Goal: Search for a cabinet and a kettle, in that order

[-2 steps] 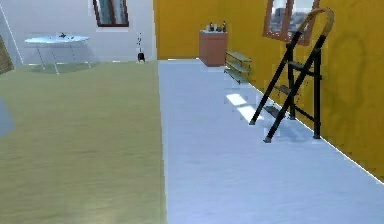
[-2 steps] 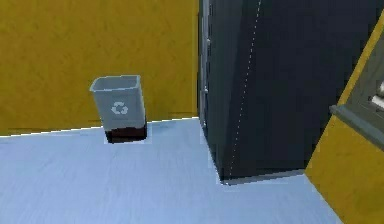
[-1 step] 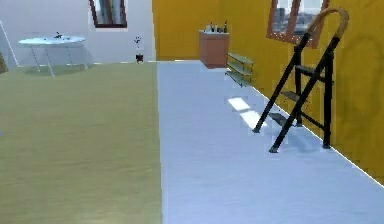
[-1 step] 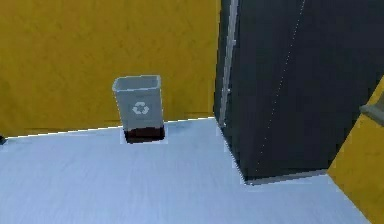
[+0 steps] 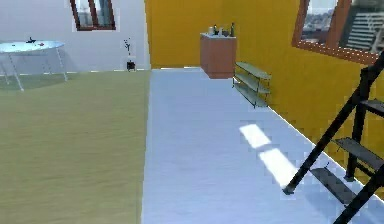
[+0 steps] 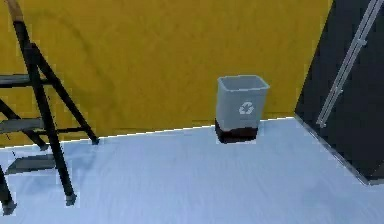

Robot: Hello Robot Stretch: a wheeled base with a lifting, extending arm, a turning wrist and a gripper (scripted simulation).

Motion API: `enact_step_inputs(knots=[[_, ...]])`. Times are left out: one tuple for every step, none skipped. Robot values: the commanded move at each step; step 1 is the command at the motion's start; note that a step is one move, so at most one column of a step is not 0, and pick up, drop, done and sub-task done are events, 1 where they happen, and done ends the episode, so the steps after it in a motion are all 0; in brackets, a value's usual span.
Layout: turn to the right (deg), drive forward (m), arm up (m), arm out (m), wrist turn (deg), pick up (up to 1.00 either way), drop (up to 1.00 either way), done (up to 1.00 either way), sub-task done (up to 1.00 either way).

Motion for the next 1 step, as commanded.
enact_step_inputs(knots=[[0.0, 1.0, 0.0, 0.0, 0.0, 0.0, 0.0, 0.0, 0.0]])
